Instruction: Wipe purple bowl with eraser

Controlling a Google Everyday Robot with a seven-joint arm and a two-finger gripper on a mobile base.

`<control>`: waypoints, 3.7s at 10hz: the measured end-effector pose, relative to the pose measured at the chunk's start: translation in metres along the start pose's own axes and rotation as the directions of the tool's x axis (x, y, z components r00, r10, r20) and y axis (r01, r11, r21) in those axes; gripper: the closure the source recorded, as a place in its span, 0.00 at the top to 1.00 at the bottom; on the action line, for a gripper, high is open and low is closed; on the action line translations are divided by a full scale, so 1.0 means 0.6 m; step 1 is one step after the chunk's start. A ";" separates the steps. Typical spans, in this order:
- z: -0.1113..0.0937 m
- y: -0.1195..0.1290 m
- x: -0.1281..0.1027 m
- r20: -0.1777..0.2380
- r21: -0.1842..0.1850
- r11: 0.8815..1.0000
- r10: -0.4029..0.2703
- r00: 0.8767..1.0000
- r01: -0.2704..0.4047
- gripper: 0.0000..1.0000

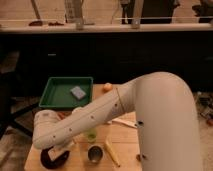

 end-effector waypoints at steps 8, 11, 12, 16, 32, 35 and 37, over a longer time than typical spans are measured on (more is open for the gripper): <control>-0.005 -0.026 -0.037 -0.007 0.009 1.000 -0.016 1.000 0.016 0.00; -0.016 -0.018 -0.048 -0.009 0.014 0.999 -0.041 0.999 0.042 0.00; -0.020 -0.012 -0.043 -0.014 0.015 0.999 -0.041 0.999 0.041 0.00; -0.026 0.002 -0.018 -0.040 0.009 0.999 -0.032 0.999 0.033 0.00; -0.047 0.006 -0.036 -0.036 0.012 0.996 -0.093 0.995 0.093 0.00; -0.032 0.021 -0.009 -0.045 -0.020 0.998 -0.064 0.997 0.063 0.00; -0.022 0.015 0.006 -0.056 -0.032 0.999 -0.045 0.997 0.043 0.00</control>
